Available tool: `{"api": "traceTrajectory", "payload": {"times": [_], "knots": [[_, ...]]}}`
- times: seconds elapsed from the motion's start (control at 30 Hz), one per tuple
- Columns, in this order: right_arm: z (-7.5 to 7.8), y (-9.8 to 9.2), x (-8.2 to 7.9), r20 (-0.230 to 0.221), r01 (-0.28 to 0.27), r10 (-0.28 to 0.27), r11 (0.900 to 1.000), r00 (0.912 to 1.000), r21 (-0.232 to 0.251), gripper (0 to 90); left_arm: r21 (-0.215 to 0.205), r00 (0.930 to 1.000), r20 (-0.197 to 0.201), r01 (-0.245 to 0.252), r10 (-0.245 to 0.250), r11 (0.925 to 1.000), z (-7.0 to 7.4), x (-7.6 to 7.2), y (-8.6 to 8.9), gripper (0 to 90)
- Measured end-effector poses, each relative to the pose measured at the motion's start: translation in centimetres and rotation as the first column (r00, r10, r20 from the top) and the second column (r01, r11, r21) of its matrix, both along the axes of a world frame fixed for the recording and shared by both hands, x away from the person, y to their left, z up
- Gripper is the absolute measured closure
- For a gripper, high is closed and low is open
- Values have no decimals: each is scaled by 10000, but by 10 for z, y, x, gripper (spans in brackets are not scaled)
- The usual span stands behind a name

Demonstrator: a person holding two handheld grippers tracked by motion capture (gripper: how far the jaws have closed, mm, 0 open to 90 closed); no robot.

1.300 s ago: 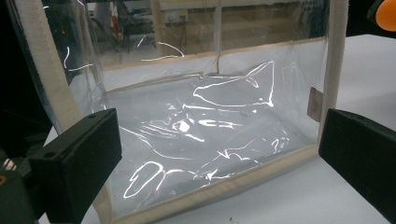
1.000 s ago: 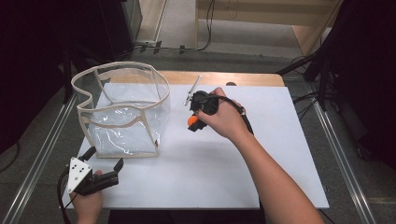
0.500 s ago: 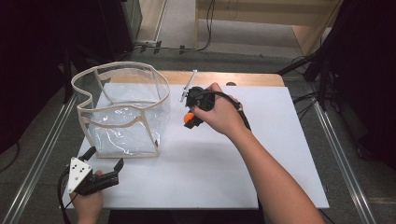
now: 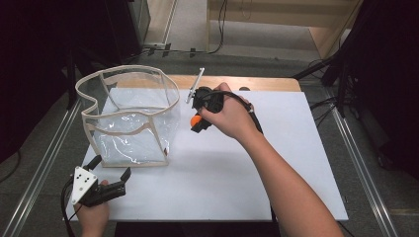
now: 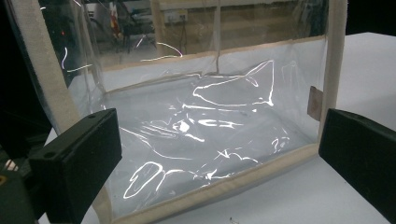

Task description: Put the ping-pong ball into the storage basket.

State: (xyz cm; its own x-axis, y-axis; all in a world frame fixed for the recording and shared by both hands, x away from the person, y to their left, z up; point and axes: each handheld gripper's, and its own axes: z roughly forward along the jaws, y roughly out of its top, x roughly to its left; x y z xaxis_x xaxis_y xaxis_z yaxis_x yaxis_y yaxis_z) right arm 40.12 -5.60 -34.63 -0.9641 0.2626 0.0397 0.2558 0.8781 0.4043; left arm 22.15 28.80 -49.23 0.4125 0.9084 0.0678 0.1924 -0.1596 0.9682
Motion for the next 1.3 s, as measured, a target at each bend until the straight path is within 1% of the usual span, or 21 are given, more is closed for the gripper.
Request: {"api": "traceTrajectory", "payload": {"times": [0.37,0.63,0.83,1.0,1.2,1.3], "knots": [[11,4,2,78,-145,145,9999,9999,37,480,17,10000,4,7,-7,10000,0,0,0,0],[16,5,3,-14,-155,155,9997,9999,170,480,38,10000,5,14,-14,10000,0,0,0,0],[22,6,3,64,-221,221,9997,9997,105,480,55,10000,9,14,-14,10000,0,0,0,0],[26,6,4,66,-201,200,9996,9998,184,480,33,10000,18,32,-32,10000,0,0,0,0],[31,9,6,34,-269,268,9995,9996,153,480,29,10000,17,26,-26,10000,0,0,0,0],[33,10,6,23,-267,266,9993,9996,243,480,24,10000,19,26,-26,10000,0,0,0,0]]}}
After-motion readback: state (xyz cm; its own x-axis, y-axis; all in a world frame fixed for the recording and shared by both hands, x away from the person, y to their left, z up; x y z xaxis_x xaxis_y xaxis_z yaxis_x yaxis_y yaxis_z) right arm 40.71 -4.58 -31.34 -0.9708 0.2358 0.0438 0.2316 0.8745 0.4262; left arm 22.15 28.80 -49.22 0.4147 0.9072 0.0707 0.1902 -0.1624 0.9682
